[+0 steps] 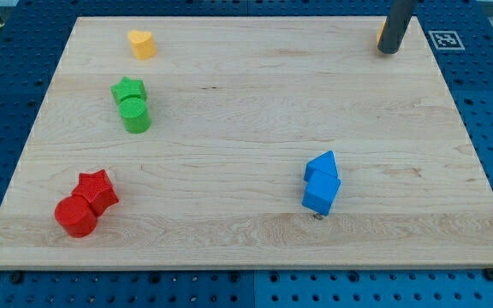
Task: Place the yellow hexagon at the top right corner of the board
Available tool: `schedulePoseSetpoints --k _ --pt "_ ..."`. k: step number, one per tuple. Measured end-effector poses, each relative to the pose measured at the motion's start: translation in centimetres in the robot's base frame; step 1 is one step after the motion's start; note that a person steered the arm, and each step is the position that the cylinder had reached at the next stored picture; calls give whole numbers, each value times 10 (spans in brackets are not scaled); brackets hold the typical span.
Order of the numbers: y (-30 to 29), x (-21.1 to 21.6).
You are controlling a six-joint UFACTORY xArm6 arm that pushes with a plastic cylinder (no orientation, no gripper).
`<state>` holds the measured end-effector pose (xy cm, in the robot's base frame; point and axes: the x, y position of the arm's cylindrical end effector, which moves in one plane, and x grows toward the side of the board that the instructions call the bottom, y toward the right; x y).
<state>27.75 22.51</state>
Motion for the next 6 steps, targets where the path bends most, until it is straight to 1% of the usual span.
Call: schedulePoseSetpoints --k 1,2,3,5,6 --pt "37 5" --pt "37 5" --pt "20 5" --pt "20 -4" --pt "8 4"
